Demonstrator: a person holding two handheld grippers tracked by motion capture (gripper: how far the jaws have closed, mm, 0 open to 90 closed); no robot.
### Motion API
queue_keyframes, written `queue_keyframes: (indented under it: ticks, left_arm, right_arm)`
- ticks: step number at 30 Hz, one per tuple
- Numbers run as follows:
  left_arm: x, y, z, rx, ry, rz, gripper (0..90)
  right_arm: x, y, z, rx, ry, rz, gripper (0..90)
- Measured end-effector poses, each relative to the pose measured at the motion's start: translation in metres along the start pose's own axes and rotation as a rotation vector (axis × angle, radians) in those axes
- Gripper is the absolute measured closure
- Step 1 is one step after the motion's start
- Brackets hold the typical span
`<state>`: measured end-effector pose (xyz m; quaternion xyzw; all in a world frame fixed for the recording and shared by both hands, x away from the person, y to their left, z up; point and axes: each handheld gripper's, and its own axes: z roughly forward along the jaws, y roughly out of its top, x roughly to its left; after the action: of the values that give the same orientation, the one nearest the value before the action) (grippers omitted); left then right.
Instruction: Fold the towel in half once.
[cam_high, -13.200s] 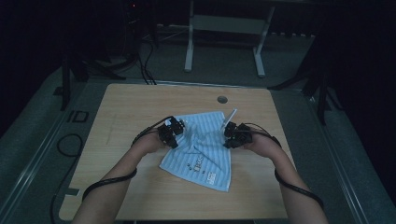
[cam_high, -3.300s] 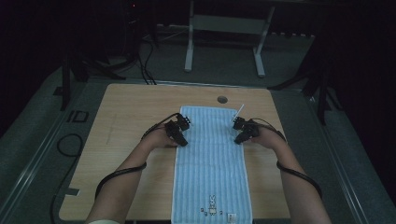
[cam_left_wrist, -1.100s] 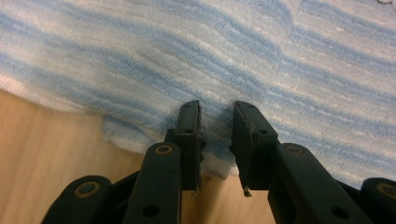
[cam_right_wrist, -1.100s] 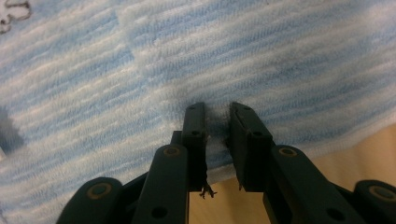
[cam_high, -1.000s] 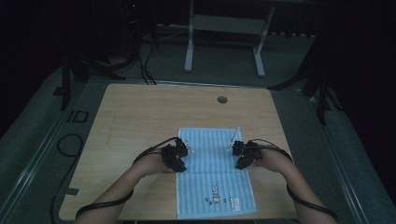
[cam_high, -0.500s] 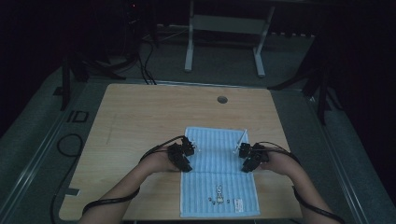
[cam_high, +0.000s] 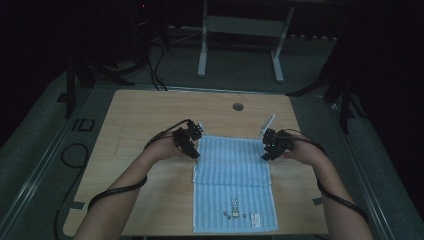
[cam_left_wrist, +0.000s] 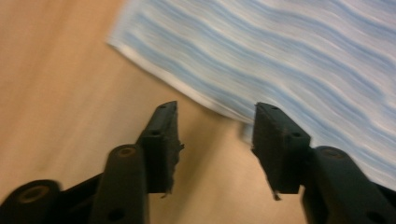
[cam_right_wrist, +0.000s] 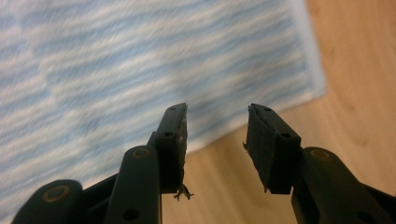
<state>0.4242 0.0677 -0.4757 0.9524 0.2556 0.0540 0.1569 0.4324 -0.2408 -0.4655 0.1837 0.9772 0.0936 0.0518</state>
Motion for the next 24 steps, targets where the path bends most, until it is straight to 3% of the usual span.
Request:
queue_keyframes:
  ticks: [2, 3, 4, 5, 7, 8, 9, 10, 11, 14, 15, 16, 17, 18, 19, 21, 24]
  left_arm:
    - [0.01, 0.008, 0.002, -0.012, 0.019, -0.026, 47.9]
    - [0.015, 0.014, 0.005, -0.024, 0.025, -0.013, 47.7]
    - [0.015, 0.014, 0.005, -0.024, 0.025, -0.013, 45.6]
    - [0.018, 0.018, 0.008, -0.017, 0.028, 0.007, 45.6]
    - [0.024, 0.026, 0.016, 0.003, 0.048, -0.012, 43.2]
    - [0.027, 0.029, 0.018, 0.014, 0.058, -0.017, 43.2]
    - [0.031, 0.032, 0.024, 0.022, 0.06, -0.039, 38.0]
    - [0.034, 0.035, 0.027, 0.028, 0.058, -0.057, 38.0]
    - [0.036, 0.037, 0.03, 0.034, 0.058, -0.068, 37.9]
    - [0.042, 0.041, 0.037, 0.032, 0.05, -0.116, 37.3]
    - [0.043, 0.042, 0.039, 0.031, 0.044, -0.128, 36.4]
    - [0.043, 0.043, 0.042, 0.035, 0.047, -0.135, 36.4]
    - [0.044, 0.044, 0.044, 0.041, 0.042, -0.137, 36.4]
    - [0.044, 0.045, 0.046, 0.043, 0.038, -0.136, 36.4]
    - [0.044, 0.047, 0.05, 0.056, 0.042, -0.134, 36.5]
    - [0.044, 0.047, 0.052, 0.059, 0.041, -0.132, 36.5]
    - [0.043, 0.048, 0.058, 0.071, 0.038, -0.125, 36.5]
  right_arm:
    - [-0.009, 0.006, 0.004, 0.003, -0.018, 0.004, 57.0]
    - [-0.02, 0.012, 0.008, 0.009, -0.029, 0.028, 56.0]
    - [-0.02, 0.012, 0.008, 0.009, -0.029, 0.028, 56.0]
    - [-0.024, 0.014, 0.01, 0.007, -0.035, 0.035, 55.5]
    - [-0.039, 0.02, 0.019, 0.018, -0.047, 0.088, 53.6]
    - [-0.039, 0.02, 0.019, 0.018, -0.047, 0.088, 53.6]
    - [-0.048, 0.023, 0.024, 0.029, -0.04, 0.152, 51.5]
    - [-0.048, 0.023, 0.024, 0.029, -0.04, 0.152, 51.5]
    - [-0.055, 0.025, 0.029, 0.041, -0.032, 0.226, 52.0]
    - [-0.061, 0.026, 0.035, 0.07, -0.063, 0.269, 52.0]
    - [-0.067, 0.026, 0.039, 0.077, -0.045, 0.323, 51.9]
    - [-0.067, 0.026, 0.039, 0.077, -0.045, 0.323, 51.9]
    - [-0.071, 0.027, 0.042, 0.083, -0.052, 0.371, 51.9]
    - [-0.071, 0.027, 0.042, 0.083, -0.052, 0.371, 51.9]
    - [-0.074, 0.029, 0.048, 0.101, -0.043, 0.407, 50.4]
    - [-0.074, 0.029, 0.052, 0.115, -0.057, 0.412, 50.9]
    - [-0.075, 0.03, 0.06, 0.132, -0.039, 0.44, 51.2]
